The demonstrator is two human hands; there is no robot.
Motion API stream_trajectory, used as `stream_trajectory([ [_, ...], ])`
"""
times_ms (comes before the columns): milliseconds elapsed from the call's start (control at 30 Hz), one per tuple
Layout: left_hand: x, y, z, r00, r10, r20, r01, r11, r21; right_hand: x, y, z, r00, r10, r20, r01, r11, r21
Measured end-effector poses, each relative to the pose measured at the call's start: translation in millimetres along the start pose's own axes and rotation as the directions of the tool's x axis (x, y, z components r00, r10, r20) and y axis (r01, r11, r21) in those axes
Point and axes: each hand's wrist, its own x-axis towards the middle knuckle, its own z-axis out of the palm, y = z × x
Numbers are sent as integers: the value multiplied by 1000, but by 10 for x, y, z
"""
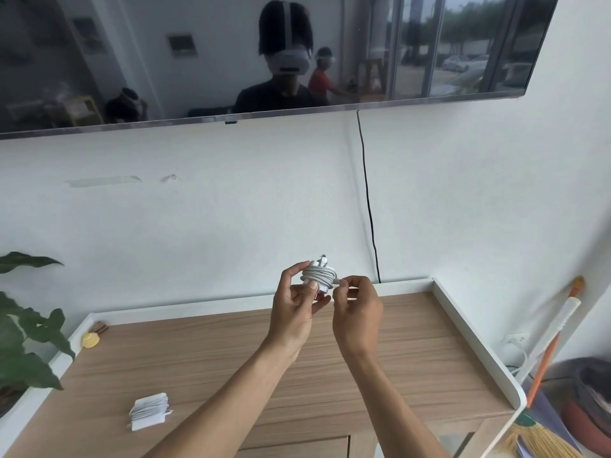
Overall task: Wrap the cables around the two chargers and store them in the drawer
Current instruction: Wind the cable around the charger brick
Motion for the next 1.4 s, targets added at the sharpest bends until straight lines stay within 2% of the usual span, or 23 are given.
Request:
stream_trajectory([
  [233, -24, -16, 109, 998, -56, 20, 58, 994, -95, -4, 104, 54, 994, 15, -105, -10, 999, 48],
  [433, 20, 5, 69, 998, -57, 19, 58, 996, -66, -19, 33, 41, 999, 6, -40, -2, 995, 96],
  [633, 69, 3, 52, 999, -47, 9, 47, 998, -33, 75, 56, 30, 967, 226, 116, -250, 925, 286],
  [733, 62, 4, 46, 999, -38, -6, 37, 999, -25, 98, 93, 32, 953, 255, 163, -292, 918, 268],
  [867, 38, -6, 82, 998, -42, -37, 39, 997, -64, 51, 83, 43, 969, 187, 160, -215, 959, 182],
  [967, 53, -4, 95, 992, -112, -52, 102, 980, -173, 54, 111, -4, 980, 149, 133, -168, 975, 144],
  [1100, 84, 6, 96, 978, -207, -34, 187, 934, -305, 14, 192, -57, 981, 89, 173, -113, 985, 130],
  [1267, 76, 4, 125, 969, -245, -22, 223, 912, -345, -1, 233, -78, 990, 38, 139, -58, 988, 141],
  [1400, 71, -3, 103, 972, -236, 8, 227, 921, -317, -3, 224, -109, 988, 39, 151, -69, 978, 197],
])
